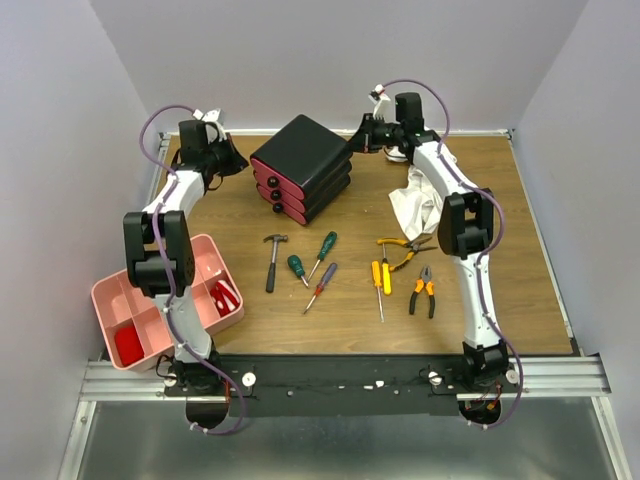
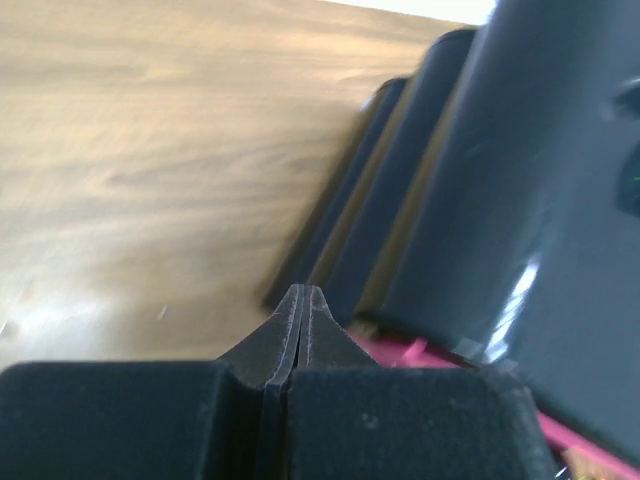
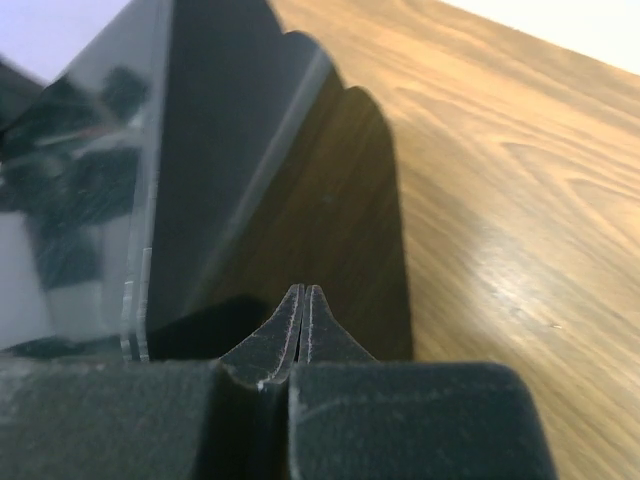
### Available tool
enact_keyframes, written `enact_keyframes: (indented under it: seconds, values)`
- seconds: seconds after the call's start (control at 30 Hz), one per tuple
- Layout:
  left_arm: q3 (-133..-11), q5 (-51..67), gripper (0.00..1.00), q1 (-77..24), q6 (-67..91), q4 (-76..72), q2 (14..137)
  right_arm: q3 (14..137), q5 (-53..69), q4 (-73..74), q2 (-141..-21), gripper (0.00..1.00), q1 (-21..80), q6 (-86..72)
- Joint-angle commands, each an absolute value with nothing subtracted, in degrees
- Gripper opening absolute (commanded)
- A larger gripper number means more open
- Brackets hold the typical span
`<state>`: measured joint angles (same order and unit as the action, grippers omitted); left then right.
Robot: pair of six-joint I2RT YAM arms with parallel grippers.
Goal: Sort the tools into containers
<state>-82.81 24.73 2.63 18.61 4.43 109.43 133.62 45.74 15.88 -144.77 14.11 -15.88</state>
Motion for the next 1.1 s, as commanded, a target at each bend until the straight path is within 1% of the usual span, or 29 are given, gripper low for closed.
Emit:
enact_keyframes:
  seconds: [0.0, 0.2, 0.37, 0.5, 0.53, 0.6, 0.63, 0.7, 0.73, 0.8, 0.83, 0.87, 0.9, 0.93, 0.97, 1.0, 1.03, 1.07]
  values:
    - [-87.71, 30.23, 0.0, 0.09, 17.84, 2.99, 112.23, 132.9, 50.71, 14.32, -143.18, 0.02, 14.24, -15.22]
    - [-87.45, 30.41, 0.0, -4.74, 19.34, 1.14, 112.5, 130.35, 51.85, 18.98, -139.67, 0.03, 14.15, -10.82]
    - [-88.94, 27.17, 0.0, -9.74, 22.14, 0.26, 114.43, 128.15, 50.81, 22.67, -136.59, 0.04, 14.06, -8.44]
    - [-93.68, 19.97, 0.0, -13.35, 25.57, -1.84, 118.12, 124.37, 48.52, 25.05, -133.25, 0.05, 13.19, -5.37]
    - [-96.65, 17.95, 0.0, -13.97, 25.75, -1.5, 119.0, 123.84, 48.08, 25.66, -132.89, 0.06, 12.92, -5.01]
    - [-99.74, 10.94, 0.0, -15.46, 23.74, 1.3, 120.32, 122.96, 46.5, 26.1, -131.93, 0.06, 11.69, -4.57]
    - [-100.97, 6.29, 0.0, -15.38, 23.3, 1.49, 120.24, 122.87, 46.06, 26.28, -131.75, 0.06, 11.25, -4.31]
    - [-101.25, 1.51, 0.0, -14.94, 22.59, 2.89, 118.83, 122.7, 45.18, 26.45, -131.22, 0.06, 10.11, -3.87]
    - [-100.81, 0.45, 0.03, -13.55, 22.5, 3.6, 117.96, 122.78, 44.91, 26.63, -131.13, 0.06, 9.85, -3.52]
    - [-99.5, 0.44, 0.05, -11.7, 22.76, 5.71, 114.1, 122.87, 44.12, 26.72, -130.96, 0.07, 9.14, -3.25]
    - [-97.23, 1.48, 0.23, -9.78, 22.59, 6.15, 112.43, 122.96, 43.95, 26.81, -130.87, 0.08, 8.97, -3.08]
    - [-96.08, 4.02, 0.33, -8.71, 22.41, 7.89, 108.84, 122.96, 43.6, 26.89, -130.87, 0.09, 8.62, -2.9]
    - [-94.93, 5.87, 0.42, -7.92, 21.54, 8.78, 106.89, 122.96, 43.33, 26.98, -130.78, 0.14, 8.61, -2.81]
    - [-92.31, 8.24, 0.56, -7.21, 20.58, 9.66, 105.05, 122.96, 42.98, 27.16, -130.78, 0.17, 8.61, -2.64]
    - [-91.15, 12.18, 0.61, -6.16, 19.7, 12.63, 101.55, 122.87, 42.8, 27.16, -130.78, 0.2, 8.61, -2.46]
    - [-89.92, 12.83, 0.65, -5.98, 18.9, 14.31, 99.69, 122.87, 42.72, 27.16, -130.87, 0.22, 8.53, -2.46]
    - [-87.13, 12.92, 0.74, -5.89, 18.98, 15.98, 98.1, 123.13, 42.63, 27.16, -130.96, 0.27, 8.61, -2.46]
    - [-85.36, 13.44, 0.77, -5.8, 19.77, 17.3, 94.69, 123.22, 42.02, 27.16, -130.96, 0.31, 8.53, -2.63]
